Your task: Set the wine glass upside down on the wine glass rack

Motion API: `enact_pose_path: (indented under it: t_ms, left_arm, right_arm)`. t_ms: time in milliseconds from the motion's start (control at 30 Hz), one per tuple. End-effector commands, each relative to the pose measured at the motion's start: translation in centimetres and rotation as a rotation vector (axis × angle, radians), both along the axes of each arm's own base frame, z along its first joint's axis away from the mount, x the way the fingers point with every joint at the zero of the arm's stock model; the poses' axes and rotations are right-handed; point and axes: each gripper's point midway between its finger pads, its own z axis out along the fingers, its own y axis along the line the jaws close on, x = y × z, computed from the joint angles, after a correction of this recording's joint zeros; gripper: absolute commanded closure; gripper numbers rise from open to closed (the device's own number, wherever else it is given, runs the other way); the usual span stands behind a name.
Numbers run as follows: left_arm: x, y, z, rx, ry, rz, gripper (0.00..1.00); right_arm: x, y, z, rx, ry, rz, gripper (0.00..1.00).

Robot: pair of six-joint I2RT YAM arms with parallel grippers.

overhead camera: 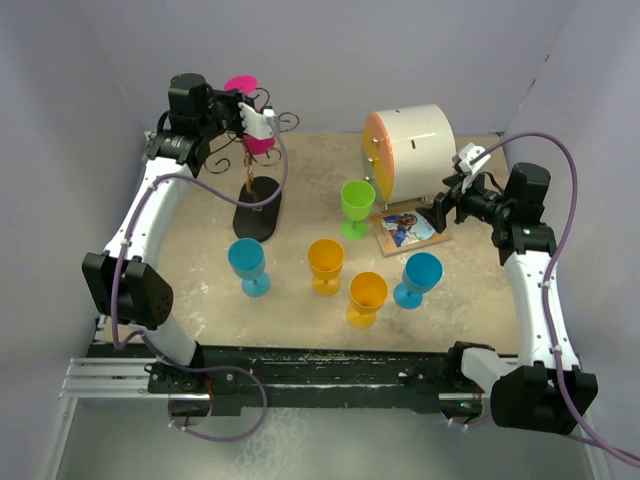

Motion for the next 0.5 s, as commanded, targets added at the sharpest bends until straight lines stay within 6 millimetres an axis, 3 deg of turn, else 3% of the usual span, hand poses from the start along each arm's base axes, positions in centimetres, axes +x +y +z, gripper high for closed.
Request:
enact_pose_path:
  t_ms: [0, 467]
  left_arm:
    - [-0.7, -1.2, 1.1, -0.013, -0.028, -0.059, 1.00]
    - [-0.7, -2.6, 0.9, -0.008, -0.028, -0.127, 1.00]
  right_arm:
    - [0.5, -0.2, 0.5, -0.005, -0.034, -0.005, 0.01]
    - [0.7, -0.4, 0.3, -0.009, -0.030, -0.013, 0.01]
